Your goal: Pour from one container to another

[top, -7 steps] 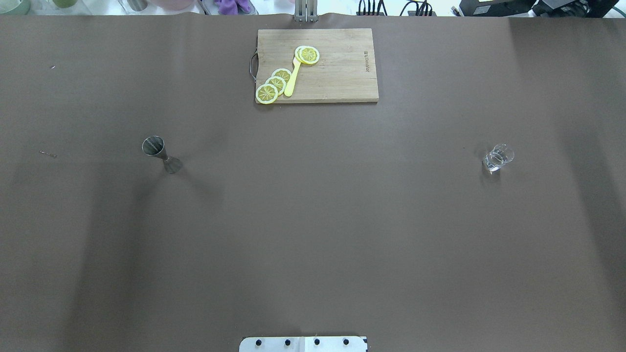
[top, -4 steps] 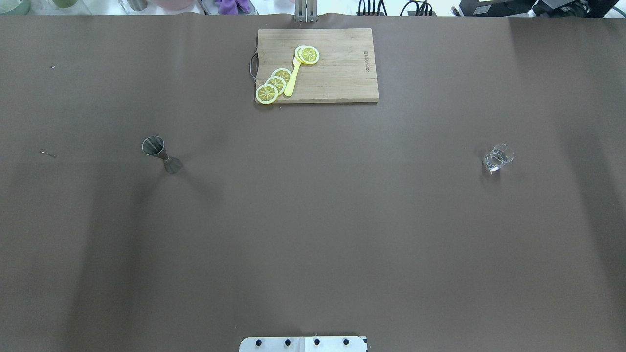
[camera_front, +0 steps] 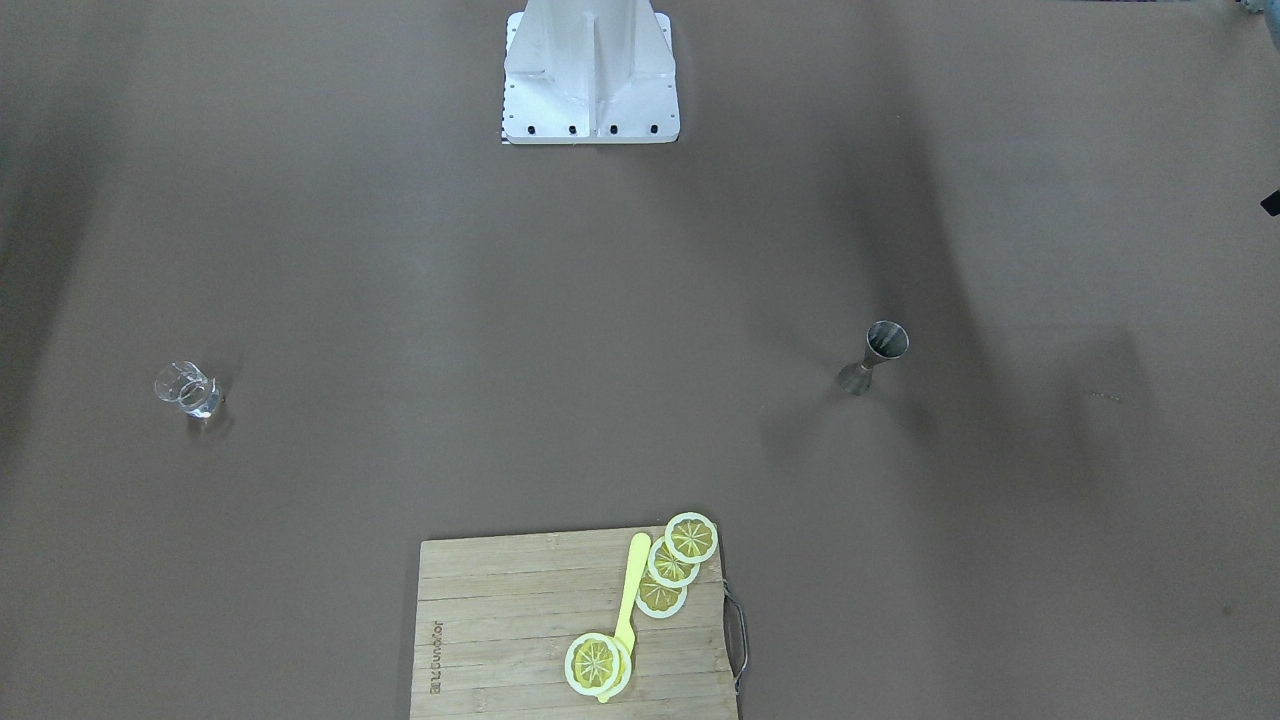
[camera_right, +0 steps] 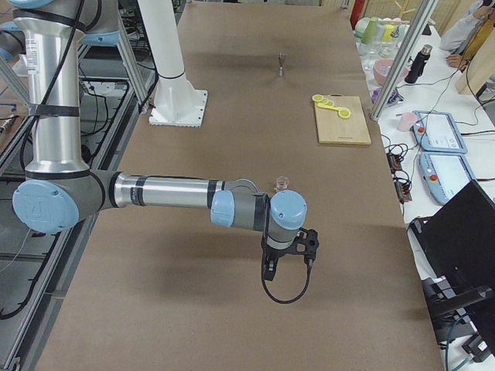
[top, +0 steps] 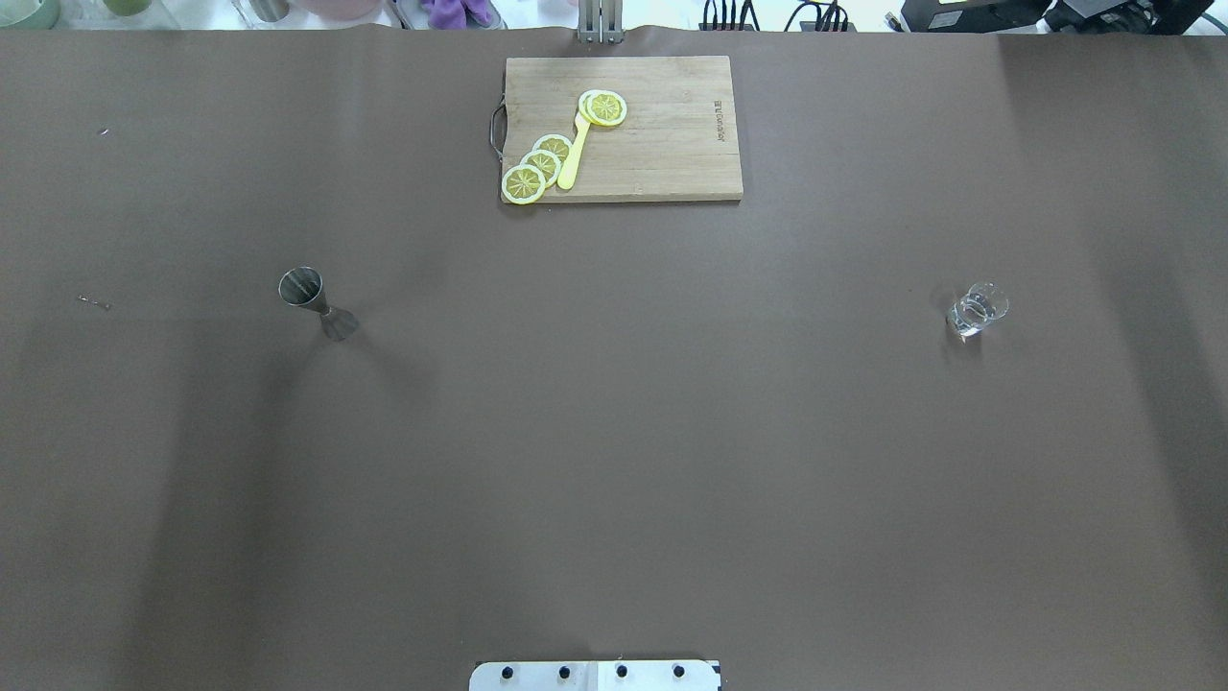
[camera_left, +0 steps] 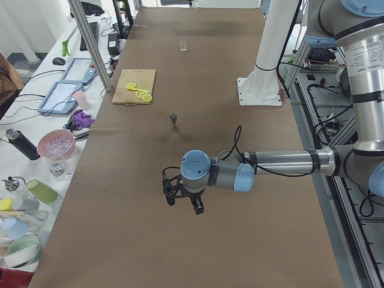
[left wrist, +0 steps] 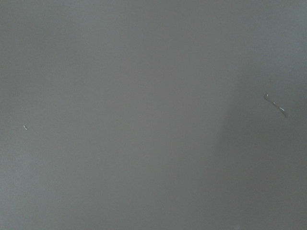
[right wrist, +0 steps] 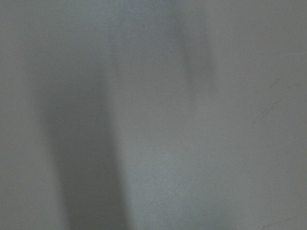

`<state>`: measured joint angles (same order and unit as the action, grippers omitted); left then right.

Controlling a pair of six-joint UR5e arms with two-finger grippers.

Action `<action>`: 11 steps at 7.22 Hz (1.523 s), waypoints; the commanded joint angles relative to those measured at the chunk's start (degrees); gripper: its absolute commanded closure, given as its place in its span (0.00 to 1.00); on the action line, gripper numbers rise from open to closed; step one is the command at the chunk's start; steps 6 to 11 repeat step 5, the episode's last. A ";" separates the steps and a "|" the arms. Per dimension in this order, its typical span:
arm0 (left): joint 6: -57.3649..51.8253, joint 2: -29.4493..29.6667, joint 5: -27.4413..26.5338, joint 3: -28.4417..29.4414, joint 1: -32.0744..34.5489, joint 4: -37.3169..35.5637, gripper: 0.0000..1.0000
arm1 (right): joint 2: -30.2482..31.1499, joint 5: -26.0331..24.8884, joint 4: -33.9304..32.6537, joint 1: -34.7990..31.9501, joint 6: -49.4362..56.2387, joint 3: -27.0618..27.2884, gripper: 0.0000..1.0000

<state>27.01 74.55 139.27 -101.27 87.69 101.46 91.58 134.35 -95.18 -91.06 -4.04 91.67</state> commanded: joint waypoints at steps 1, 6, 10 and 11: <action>0.14 0.15 -4.08 -0.51 -0.06 -0.21 0.02 | 0.00 0.03 0.00 0.01 0.00 0.09 0.00; 0.14 0.15 -4.10 0.02 -0.06 -0.21 0.02 | 0.00 0.03 0.00 -0.08 0.00 0.00 0.00; 0.14 0.15 -4.10 0.02 -0.06 -0.21 0.02 | 0.00 0.03 0.00 -0.08 0.00 0.00 0.00; 0.14 0.15 -4.10 0.02 -0.06 -0.21 0.02 | 0.00 0.03 0.00 -0.08 0.00 0.00 0.00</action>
